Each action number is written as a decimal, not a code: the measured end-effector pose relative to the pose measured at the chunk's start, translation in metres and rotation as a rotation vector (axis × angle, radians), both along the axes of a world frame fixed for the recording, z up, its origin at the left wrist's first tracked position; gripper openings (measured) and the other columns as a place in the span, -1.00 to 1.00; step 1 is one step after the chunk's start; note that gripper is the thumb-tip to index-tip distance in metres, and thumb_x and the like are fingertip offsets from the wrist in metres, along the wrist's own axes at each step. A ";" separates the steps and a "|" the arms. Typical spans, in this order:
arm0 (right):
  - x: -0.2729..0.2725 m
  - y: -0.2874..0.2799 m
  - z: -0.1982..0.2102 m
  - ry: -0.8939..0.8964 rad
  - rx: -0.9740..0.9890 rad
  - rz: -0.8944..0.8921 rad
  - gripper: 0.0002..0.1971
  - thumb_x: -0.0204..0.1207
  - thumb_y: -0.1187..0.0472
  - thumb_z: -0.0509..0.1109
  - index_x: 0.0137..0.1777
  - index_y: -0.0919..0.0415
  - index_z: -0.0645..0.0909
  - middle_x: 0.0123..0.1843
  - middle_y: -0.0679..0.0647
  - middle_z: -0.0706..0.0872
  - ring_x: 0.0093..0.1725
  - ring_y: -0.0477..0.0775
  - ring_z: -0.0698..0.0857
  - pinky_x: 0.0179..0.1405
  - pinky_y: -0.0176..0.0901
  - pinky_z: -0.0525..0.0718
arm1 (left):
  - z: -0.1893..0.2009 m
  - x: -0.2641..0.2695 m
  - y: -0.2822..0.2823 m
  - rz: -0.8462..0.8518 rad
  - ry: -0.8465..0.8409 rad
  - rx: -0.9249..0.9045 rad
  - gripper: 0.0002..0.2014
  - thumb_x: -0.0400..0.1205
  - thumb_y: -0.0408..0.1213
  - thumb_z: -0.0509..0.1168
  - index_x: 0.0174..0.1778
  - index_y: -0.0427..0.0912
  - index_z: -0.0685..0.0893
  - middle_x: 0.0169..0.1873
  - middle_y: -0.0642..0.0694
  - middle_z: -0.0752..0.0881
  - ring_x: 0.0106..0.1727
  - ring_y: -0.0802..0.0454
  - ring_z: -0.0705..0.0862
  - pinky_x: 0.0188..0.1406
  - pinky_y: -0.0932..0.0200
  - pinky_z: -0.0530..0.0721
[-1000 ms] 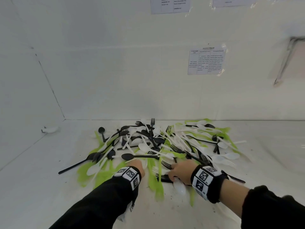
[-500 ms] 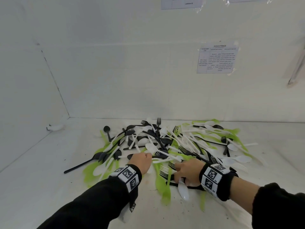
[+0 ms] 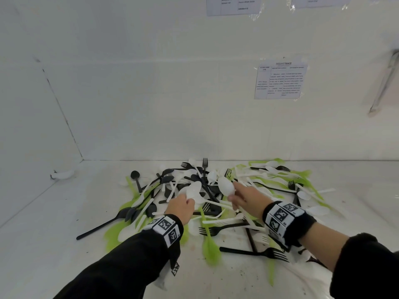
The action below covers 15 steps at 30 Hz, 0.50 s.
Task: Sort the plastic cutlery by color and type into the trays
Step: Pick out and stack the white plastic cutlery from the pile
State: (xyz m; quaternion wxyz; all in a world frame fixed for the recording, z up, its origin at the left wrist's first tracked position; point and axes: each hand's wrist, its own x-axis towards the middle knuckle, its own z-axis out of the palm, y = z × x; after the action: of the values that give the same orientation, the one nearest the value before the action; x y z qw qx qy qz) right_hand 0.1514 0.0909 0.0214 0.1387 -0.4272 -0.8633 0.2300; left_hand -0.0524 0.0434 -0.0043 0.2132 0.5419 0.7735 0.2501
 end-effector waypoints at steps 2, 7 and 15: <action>-0.003 0.003 0.000 0.079 0.000 -0.074 -0.90 0.67 0.14 0.19 -0.04 0.12 0.34 -0.37 -0.06 0.54 -0.38 0.00 0.53 -0.38 -0.29 0.42 | -0.001 -0.004 0.002 -0.032 -0.013 -0.026 -0.72 0.68 -0.24 0.07 -0.37 -0.20 0.32 -0.22 -0.24 0.51 -0.17 -0.10 0.45 -0.06 0.03 0.51; -0.028 0.016 -0.008 -0.064 -0.025 -0.240 -0.84 0.60 0.14 0.27 0.06 0.21 0.53 -0.28 0.00 0.55 -0.24 0.03 0.53 -0.27 -0.28 0.40 | -0.006 -0.010 0.004 -0.318 0.111 -0.183 -0.91 0.56 -0.39 0.22 -0.25 -0.18 0.55 -0.21 -0.05 0.52 -0.20 0.04 0.52 -0.08 0.19 0.53; -0.060 0.041 -0.029 -0.268 -0.102 -0.244 -0.70 0.58 0.12 0.28 0.19 0.28 0.66 0.17 0.18 0.71 0.22 0.15 0.64 0.20 -0.12 0.57 | -0.014 -0.014 0.016 -0.586 0.442 -0.337 -0.61 0.57 -0.49 0.24 0.27 -0.06 0.64 0.30 -0.09 0.44 0.30 -0.08 0.53 0.32 0.09 0.53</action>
State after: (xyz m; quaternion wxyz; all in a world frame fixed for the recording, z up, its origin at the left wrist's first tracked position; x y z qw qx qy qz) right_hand 0.0914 0.1315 -0.0073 0.0276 -0.5619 -0.8032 0.1961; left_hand -0.0666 0.0591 -0.0179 0.1900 0.7377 0.6436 -0.0741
